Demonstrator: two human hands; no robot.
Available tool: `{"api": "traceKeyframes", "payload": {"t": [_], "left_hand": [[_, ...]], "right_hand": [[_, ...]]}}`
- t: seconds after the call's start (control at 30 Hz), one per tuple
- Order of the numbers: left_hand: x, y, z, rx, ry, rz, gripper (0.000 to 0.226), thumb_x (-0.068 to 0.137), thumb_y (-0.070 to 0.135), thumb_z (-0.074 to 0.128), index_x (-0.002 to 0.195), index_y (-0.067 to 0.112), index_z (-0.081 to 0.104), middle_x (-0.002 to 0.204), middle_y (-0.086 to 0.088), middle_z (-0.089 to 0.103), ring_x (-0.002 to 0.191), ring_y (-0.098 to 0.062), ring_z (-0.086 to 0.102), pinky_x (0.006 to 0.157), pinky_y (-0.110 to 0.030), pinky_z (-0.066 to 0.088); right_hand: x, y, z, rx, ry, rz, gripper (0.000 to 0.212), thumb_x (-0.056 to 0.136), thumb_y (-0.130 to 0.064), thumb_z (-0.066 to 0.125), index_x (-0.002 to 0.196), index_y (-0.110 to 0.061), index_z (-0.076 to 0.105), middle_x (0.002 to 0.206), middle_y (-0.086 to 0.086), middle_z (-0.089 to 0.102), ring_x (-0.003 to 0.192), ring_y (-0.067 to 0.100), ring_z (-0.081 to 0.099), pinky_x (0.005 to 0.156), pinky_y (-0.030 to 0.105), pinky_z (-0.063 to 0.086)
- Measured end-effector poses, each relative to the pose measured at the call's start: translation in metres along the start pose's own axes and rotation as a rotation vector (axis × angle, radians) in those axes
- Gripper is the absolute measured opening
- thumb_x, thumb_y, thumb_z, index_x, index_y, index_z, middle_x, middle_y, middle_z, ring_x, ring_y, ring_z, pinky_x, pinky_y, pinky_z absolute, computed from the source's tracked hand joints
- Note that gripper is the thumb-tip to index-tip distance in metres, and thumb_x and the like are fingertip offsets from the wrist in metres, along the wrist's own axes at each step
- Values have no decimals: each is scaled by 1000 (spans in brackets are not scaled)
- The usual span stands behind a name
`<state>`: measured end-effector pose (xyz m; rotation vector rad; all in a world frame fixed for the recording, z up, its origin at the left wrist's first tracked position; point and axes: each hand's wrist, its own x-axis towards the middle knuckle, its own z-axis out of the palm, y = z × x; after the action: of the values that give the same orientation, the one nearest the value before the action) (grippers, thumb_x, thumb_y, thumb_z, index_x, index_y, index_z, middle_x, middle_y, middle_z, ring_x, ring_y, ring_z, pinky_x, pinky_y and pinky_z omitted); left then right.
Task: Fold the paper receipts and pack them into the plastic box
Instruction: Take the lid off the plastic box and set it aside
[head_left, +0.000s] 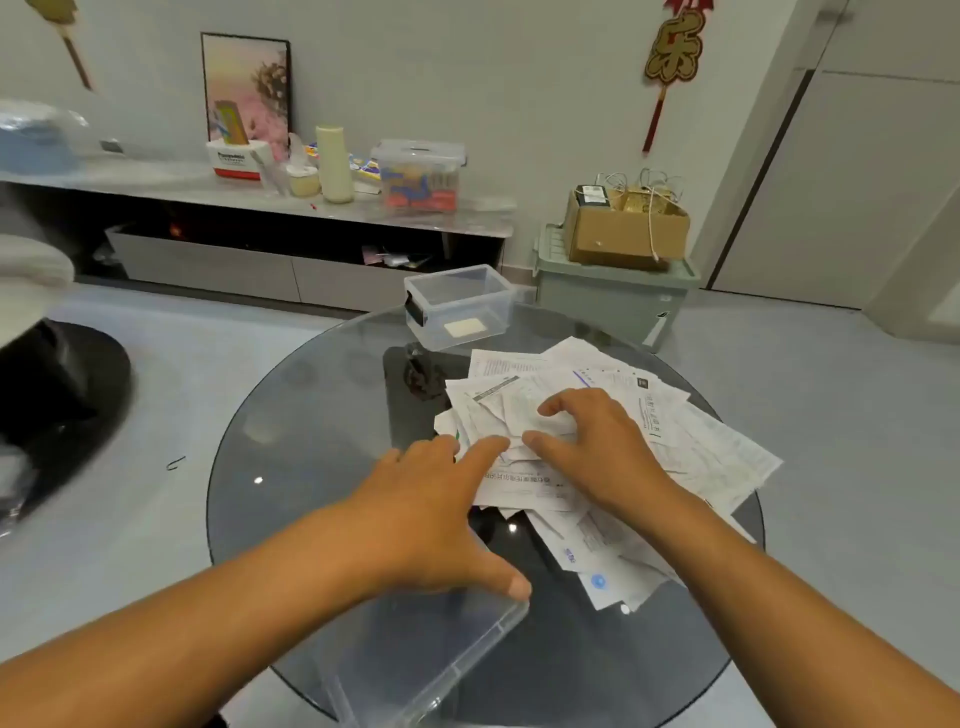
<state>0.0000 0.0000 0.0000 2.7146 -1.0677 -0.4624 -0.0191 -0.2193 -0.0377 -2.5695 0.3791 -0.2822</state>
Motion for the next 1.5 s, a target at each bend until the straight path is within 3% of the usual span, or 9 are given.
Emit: {"api": "traceKeyframes", "payload": {"t": [0.07,0.2,0.3,0.43,0.67,0.93,1.1,1.37,1.5], "left_hand": [[-5,-1,11,77,-65,15,135,51,93,64,154,47,-9,152,8,28,145,-22,24,121,-45,21],[-20,-9,28,122,-140,8,146,51,90,69,154,41,-22,166,5,2,155,-22,1,126,-51,6],[-25,-16,30,114,-126,0,147,53,86,74,157,36,-17,162,7,9,151,-20,14,124,-38,18],[-18,-31,23,27,-103,-23,144,53,75,84,159,35,-4,151,12,23,142,-13,26,107,-29,34],[1,-58,11,-63,-99,-88,146,53,60,93,161,30,-1,167,6,14,153,-20,17,119,-38,28],[30,-101,-7,-173,-57,-159,129,64,47,91,162,32,9,167,3,21,152,-24,26,120,-39,29],[67,-130,-26,-193,-42,-193,116,73,44,87,161,30,13,167,0,22,152,-27,26,121,-43,28],[125,-173,-35,-181,138,-238,84,89,40,73,158,21,29,163,-4,32,145,-31,37,115,-44,34],[144,-183,-31,-212,253,-249,81,90,37,72,158,21,29,162,-8,34,145,-32,37,115,-45,35]], "right_hand": [[1,3,2,-13,-8,0,44,91,-52,69,129,-32,60,141,-6,54,128,18,50,110,42,41],[2,9,3,-31,-33,-9,57,92,-57,67,141,-33,54,150,-5,49,138,21,45,116,47,37],[4,10,6,-28,-47,0,61,91,-60,64,144,-34,52,152,-4,48,141,23,43,117,48,35],[2,3,13,-38,-66,-14,62,93,-61,62,147,-35,49,154,-3,46,142,24,41,118,46,32],[2,-4,23,-52,-88,-7,65,93,-66,58,150,-38,46,156,-4,44,143,27,39,118,47,31],[1,-7,29,-112,-109,5,63,92,-70,54,147,-40,48,154,-6,46,140,26,41,115,44,29],[2,-18,31,-177,-82,15,72,84,-83,49,142,-40,52,147,-9,52,136,22,45,123,48,16],[12,-22,34,-212,-61,34,55,93,-72,51,135,-38,59,141,-8,58,129,20,54,126,51,11],[15,-19,31,-143,-66,46,51,92,-71,52,131,-39,62,139,-12,60,126,18,57,126,50,11]]}}
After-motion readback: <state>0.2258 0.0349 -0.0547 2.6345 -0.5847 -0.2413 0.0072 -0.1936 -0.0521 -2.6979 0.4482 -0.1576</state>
